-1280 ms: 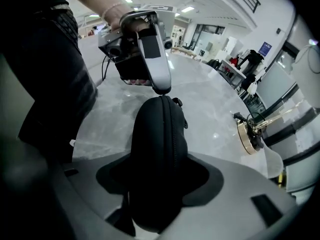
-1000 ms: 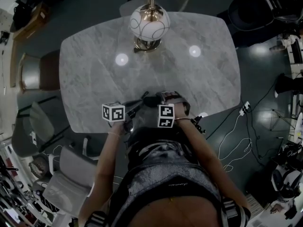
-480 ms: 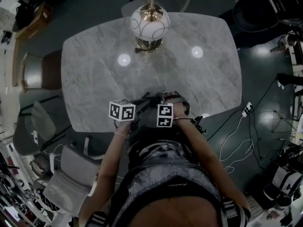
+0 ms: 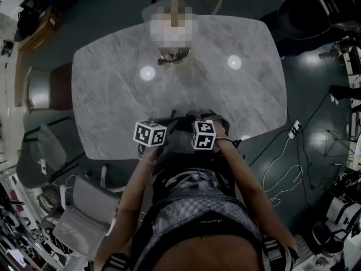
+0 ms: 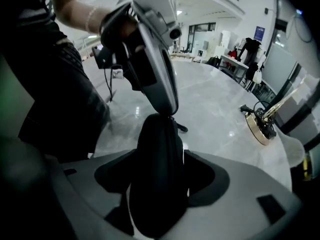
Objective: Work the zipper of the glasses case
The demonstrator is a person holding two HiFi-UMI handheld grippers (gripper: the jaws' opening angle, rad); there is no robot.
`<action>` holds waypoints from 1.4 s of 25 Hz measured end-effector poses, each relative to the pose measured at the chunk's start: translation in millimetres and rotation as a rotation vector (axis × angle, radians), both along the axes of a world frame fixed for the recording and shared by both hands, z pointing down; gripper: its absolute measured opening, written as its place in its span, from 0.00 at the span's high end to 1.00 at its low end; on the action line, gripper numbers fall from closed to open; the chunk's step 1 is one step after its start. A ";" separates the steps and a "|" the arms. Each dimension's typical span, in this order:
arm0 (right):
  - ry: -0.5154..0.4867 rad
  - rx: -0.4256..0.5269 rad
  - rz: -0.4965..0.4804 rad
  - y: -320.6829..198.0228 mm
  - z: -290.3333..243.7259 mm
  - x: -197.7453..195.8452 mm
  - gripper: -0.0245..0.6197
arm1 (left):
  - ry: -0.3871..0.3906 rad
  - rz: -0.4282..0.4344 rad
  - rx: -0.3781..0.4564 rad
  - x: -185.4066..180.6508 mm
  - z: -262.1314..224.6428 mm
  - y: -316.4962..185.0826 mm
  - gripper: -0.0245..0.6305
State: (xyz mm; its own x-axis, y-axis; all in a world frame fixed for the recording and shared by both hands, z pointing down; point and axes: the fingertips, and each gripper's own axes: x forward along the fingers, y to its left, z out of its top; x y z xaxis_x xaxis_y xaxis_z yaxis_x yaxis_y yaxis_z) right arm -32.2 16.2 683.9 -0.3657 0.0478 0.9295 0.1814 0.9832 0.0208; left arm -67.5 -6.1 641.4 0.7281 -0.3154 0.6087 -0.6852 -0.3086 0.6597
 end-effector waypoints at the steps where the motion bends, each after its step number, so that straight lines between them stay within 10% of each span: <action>1: -0.016 -0.023 -0.002 2.3 -5.0 3.9 0.47 | 0.001 0.009 -0.003 2.4 0.5 1.0 0.95; 12: -0.199 -0.251 0.231 -6.5 -34.2 34.8 0.47 | -0.010 0.018 0.017 9.8 0.5 6.2 0.95; 35: -0.177 -0.227 0.181 0.0 -13.6 57.4 0.49 | -0.082 0.041 -0.028 54.6 -6.1 2.5 0.95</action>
State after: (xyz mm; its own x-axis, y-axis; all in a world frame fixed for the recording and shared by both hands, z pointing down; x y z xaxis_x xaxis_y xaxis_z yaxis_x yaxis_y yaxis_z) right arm 25.3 16.2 670.2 -0.5415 0.1656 0.8242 0.0162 0.9823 -0.1866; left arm -12.9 -3.6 635.3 0.6876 -0.2682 0.6747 -0.7242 -0.3201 0.6108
